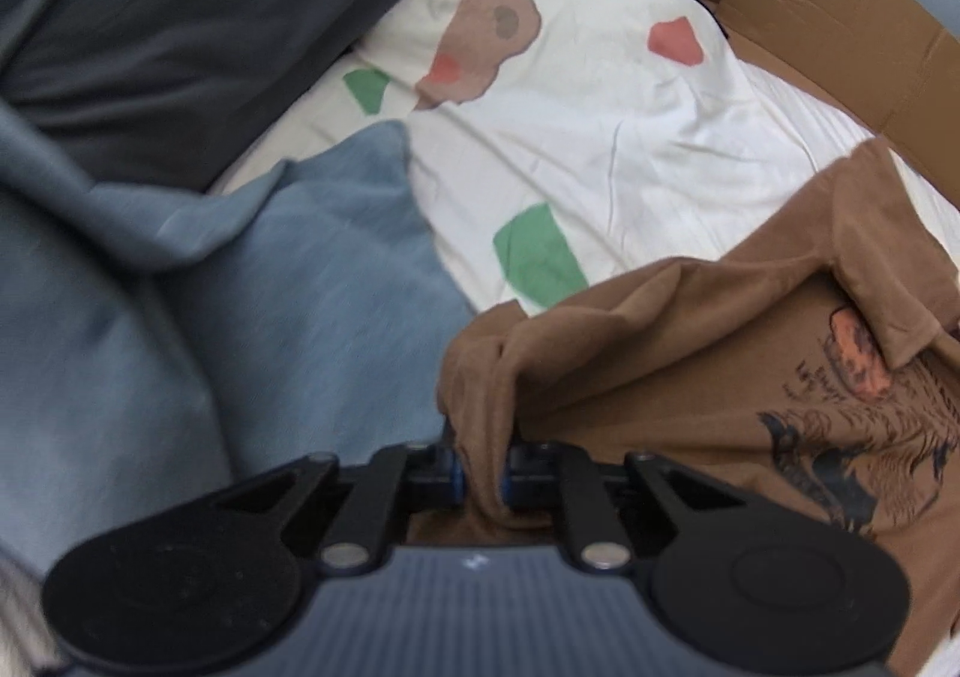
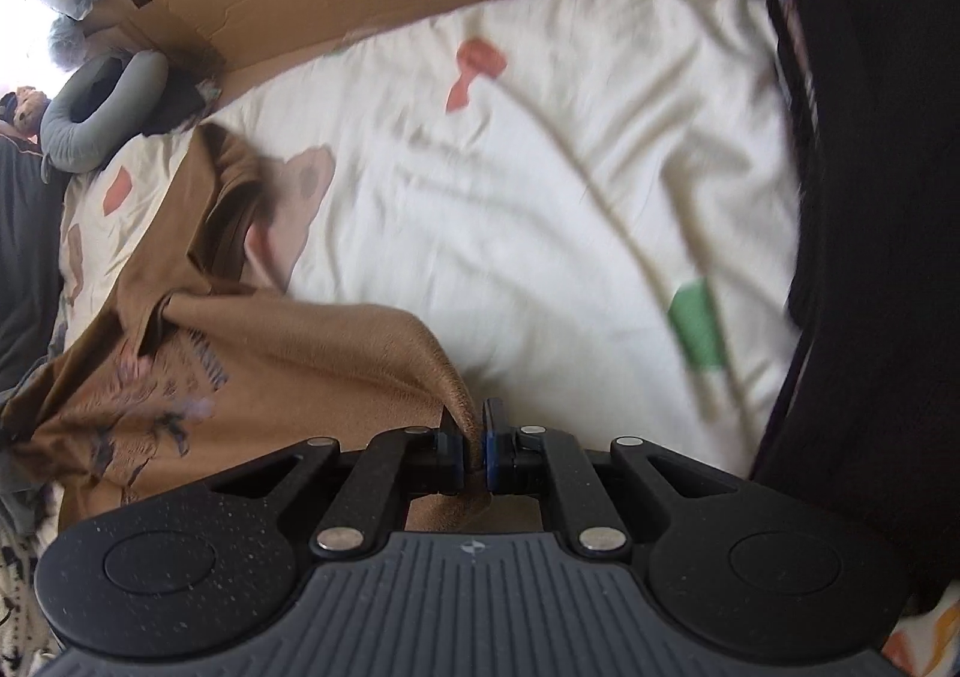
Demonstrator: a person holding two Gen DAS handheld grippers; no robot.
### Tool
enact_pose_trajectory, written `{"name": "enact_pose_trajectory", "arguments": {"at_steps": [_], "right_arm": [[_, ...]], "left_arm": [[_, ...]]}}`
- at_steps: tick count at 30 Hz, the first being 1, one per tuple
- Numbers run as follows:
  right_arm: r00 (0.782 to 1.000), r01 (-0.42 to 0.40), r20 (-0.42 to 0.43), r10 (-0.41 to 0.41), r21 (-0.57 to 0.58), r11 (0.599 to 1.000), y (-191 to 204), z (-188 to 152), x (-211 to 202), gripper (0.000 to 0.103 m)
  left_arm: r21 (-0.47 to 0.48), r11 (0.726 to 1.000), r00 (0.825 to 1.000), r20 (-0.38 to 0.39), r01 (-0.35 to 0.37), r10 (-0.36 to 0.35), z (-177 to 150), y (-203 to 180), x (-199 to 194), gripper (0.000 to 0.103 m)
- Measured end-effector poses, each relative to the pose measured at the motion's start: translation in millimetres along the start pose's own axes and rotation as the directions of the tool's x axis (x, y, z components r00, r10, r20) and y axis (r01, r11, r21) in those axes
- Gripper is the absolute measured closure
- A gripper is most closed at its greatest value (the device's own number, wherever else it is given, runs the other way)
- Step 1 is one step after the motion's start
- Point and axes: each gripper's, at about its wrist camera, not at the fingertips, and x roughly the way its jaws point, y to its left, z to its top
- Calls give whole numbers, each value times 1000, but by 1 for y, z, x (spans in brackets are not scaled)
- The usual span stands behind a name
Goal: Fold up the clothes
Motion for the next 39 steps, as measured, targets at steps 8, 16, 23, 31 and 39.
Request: {"name": "enact_pose_trajectory", "arguments": {"at_steps": [8,16,23,31,39], "right_arm": [[994,72,83,-67,-48,996,-2,39,-13,99],[981,122,161,-109,-68,990,-3,66,-30,99],[966,161,214,-147,-48,986,-12,84,-41,99],[970,211,134,-204,-39,977,-17,70,-13,94],[972,186,142,-185,6,982,-22,54,-18,56]], "left_arm": [[-41,997,996,-67,64,-67,-43,-6,-26,92],[-120,983,976,-156,137,-155,-81,-20,-41,92],[-144,971,951,-219,191,-220,-115,-41,-56,92],[-116,981,951,-253,155,-180,-118,-43,-67,70],[-45,989,980,-135,140,-145,-54,-52,-85,63]]}}
